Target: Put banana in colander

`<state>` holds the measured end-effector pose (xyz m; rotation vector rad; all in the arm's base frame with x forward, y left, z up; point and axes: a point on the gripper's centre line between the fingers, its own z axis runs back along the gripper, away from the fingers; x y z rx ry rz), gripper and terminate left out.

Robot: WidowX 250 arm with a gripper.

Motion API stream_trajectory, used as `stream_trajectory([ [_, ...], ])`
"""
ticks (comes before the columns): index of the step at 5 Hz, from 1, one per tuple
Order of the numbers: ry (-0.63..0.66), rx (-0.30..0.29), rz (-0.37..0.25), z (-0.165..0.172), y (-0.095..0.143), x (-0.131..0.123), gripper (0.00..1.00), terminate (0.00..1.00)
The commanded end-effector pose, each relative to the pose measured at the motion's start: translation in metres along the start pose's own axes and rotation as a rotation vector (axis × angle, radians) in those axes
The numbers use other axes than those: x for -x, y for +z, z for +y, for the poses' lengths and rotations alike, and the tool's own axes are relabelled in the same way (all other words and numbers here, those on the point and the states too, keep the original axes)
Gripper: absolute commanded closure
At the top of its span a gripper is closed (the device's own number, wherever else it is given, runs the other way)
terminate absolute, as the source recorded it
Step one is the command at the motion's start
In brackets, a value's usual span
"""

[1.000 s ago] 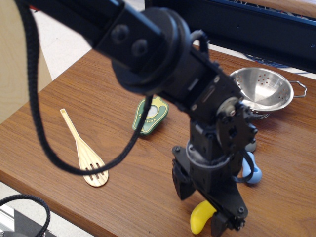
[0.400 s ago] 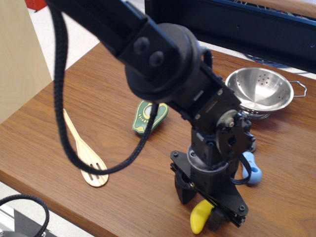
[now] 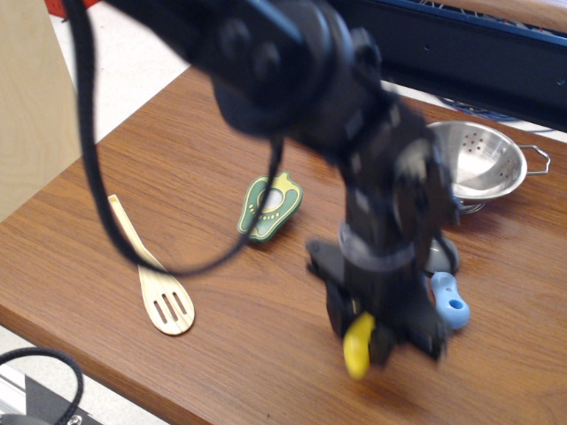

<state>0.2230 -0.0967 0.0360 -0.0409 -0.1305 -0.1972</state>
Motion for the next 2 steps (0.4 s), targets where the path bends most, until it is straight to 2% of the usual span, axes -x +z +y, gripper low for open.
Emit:
stream_trajectory([
  [1,0.339,-0.019,-0.169,0.047,0.053,-0.063,1.0,0.0],
  [2,0.456,-0.018,-0.158,0.05,0.049,-0.105,1.0,0.0],
])
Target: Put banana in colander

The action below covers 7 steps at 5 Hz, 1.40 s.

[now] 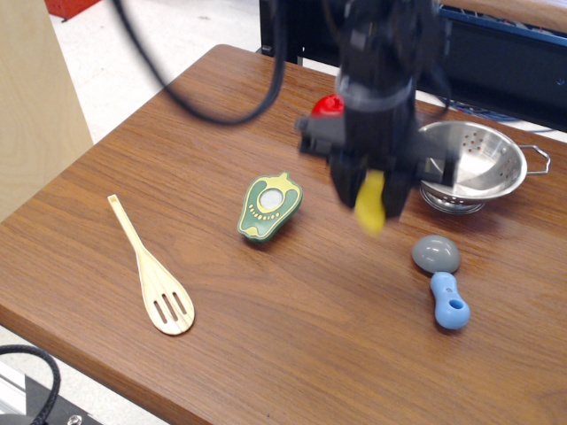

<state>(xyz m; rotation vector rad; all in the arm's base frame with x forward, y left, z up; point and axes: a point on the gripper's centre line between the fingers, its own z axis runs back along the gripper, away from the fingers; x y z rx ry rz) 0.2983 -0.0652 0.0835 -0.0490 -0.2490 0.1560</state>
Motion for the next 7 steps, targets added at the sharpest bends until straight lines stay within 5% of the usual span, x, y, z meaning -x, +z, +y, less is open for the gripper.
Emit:
stream_trajectory([
  [1,0.152,-0.004,-0.012,-0.019,-0.001,-0.047,1.0,0.0],
  [3,0.196,0.011,-0.03,-0.049,-0.011,-0.066,1.0,0.0],
  [4,0.22,-0.004,-0.018,-0.06,-0.019,-0.081,0.0,0.0],
  [7,0.235,-0.033,-0.026,-0.048,-0.007,-0.069,0.0,0.0],
])
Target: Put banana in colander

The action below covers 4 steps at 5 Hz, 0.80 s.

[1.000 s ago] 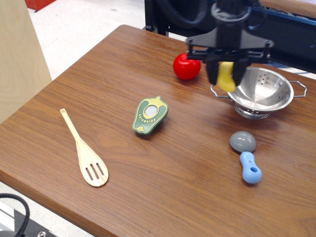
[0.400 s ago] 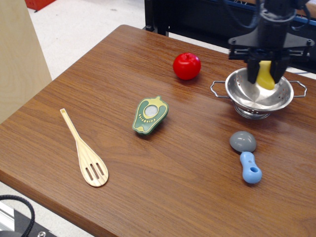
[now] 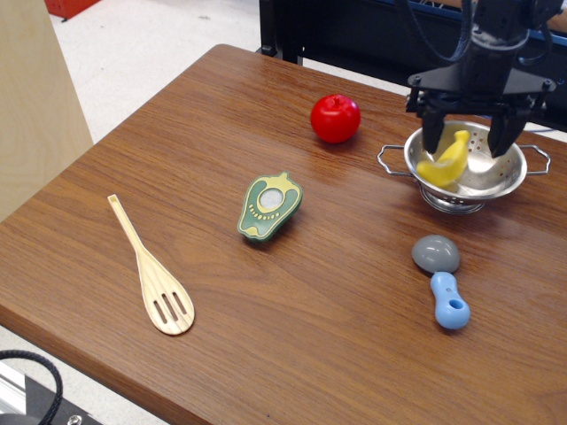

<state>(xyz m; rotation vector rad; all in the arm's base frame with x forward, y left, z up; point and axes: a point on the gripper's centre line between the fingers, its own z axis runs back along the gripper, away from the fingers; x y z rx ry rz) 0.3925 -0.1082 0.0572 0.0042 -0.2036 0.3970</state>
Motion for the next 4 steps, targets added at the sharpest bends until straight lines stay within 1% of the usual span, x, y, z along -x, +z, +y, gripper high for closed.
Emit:
stream_trajectory([
  [1,0.003,0.061,-0.083,0.0207,0.0616,0.019,0.0,0.0],
  [3,0.003,0.061,-0.083,0.0207,0.0616,0.019,0.0,0.0],
  [4,0.003,0.061,-0.083,0.0207,0.0616,0.019,0.0,1.0],
])
